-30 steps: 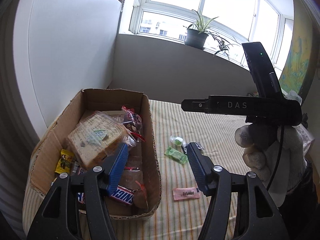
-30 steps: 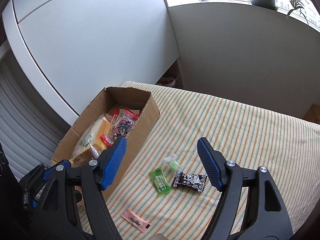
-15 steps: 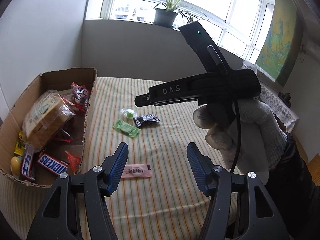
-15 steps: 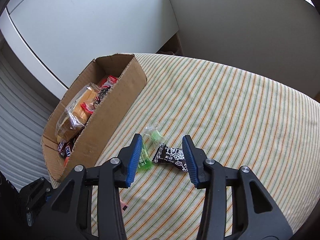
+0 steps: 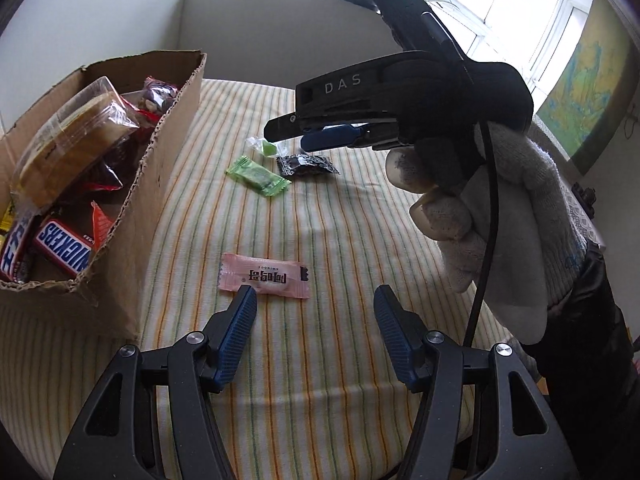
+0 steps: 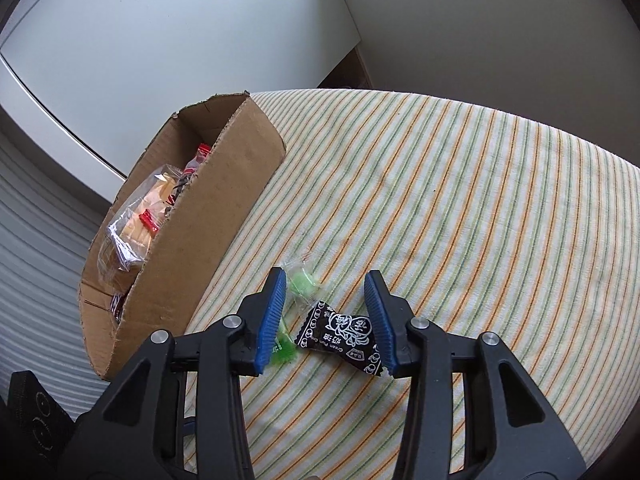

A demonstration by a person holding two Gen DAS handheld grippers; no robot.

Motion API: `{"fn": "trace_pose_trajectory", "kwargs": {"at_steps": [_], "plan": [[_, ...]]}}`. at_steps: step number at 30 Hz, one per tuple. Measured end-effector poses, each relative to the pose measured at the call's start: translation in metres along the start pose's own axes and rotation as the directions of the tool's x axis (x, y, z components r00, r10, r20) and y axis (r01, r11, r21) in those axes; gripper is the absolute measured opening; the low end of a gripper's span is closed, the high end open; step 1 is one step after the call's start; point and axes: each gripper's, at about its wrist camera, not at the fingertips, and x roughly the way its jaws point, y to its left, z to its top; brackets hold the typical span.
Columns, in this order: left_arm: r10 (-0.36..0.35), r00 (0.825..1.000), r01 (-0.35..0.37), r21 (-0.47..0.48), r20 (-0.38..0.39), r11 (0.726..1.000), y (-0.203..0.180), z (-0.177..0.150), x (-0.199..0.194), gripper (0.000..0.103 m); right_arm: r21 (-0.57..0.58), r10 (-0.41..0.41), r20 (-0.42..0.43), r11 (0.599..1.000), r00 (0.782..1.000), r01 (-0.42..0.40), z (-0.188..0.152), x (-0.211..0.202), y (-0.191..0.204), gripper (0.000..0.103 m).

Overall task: Organize snacks
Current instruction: 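Grasp the black printed packet with the right tool while the left tool grasps the pink packet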

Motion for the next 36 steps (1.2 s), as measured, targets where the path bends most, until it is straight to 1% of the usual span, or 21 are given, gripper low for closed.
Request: {"fn": "trace_pose_trajectory", "kwargs": {"at_steps": [2,8,11,13,16,20,22,24,26,27,31,33,34,36], "plan": [[0.007,1.0,-0.007,-0.007,-0.002,1.0,0.001,0.001,0.002,0.06,-0.004,-0.009,-0.014,1.0,1.0,0.009,0.0,0.002,0.0,0.044],[0.02,1.0,-0.02,-0.027,0.0,0.999,0.003,0.008,0.006,0.06,-0.017,0.007,-0.038,1.0,0.999,-0.007,-0.002,0.006,0.003,0.044],[0.049,0.999,-0.049,0.0,0.002,0.999,-0.001,0.008,0.008,0.06,-0.052,0.006,-0.055,0.999,0.998,-0.009,-0.01,0.001,0.005,0.044],[0.057,0.998,-0.057,0.007,0.004,0.998,-0.003,0.008,0.008,0.06,-0.095,-0.006,-0.065,0.995,0.998,0.0,-0.016,-0.002,0.007,0.043],[0.07,0.998,-0.07,0.018,0.005,0.997,-0.007,0.009,0.009,0.06,-0.124,-0.025,-0.064,0.992,0.998,0.017,-0.02,-0.003,0.009,0.042],[0.1,0.995,-0.1,0.059,0.014,0.993,-0.016,0.005,0.011,0.058,-0.2,-0.107,-0.06,0.975,0.992,0.093,-0.024,0.0,0.022,0.036],[0.106,0.994,-0.107,0.072,0.017,0.992,-0.02,0.005,0.013,0.052,-0.22,-0.143,-0.054,0.967,0.988,0.128,-0.025,0.002,0.026,0.03],[0.109,0.994,-0.11,0.082,0.019,0.991,-0.022,0.003,0.012,0.048,-0.224,-0.155,-0.052,0.964,0.987,0.139,-0.025,0.002,0.025,0.026],[0.114,0.993,-0.115,0.098,0.02,0.989,-0.025,0.0,0.011,0.042,-0.223,-0.163,-0.05,0.963,0.985,0.148,-0.025,0.0,0.022,0.026],[0.116,0.993,-0.117,0.106,0.019,0.987,-0.027,0.004,0.01,0.04,-0.222,-0.17,-0.048,0.963,0.984,0.155,-0.024,-0.001,0.021,0.025],[0.117,0.993,-0.119,0.115,0.021,0.986,-0.025,0.002,0.008,0.026,-0.214,-0.204,-0.034,0.958,0.978,0.192,-0.025,-0.006,0.015,0.025],[0.116,0.993,-0.118,0.119,0.023,0.986,-0.024,0.0,0.006,0.021,-0.21,-0.221,-0.026,0.955,0.975,0.211,-0.026,-0.009,0.012,0.025],[0.117,0.993,-0.119,0.119,0.025,0.986,-0.025,0.001,0.007,0.019,-0.206,-0.225,-0.022,0.954,0.974,0.216,-0.026,-0.011,0.01,0.025],[0.115,0.993,-0.117,0.119,0.026,0.986,-0.026,0.002,0.007,0.019,-0.195,-0.231,-0.013,0.955,0.973,0.224,-0.026,-0.014,0.007,0.025]]}}
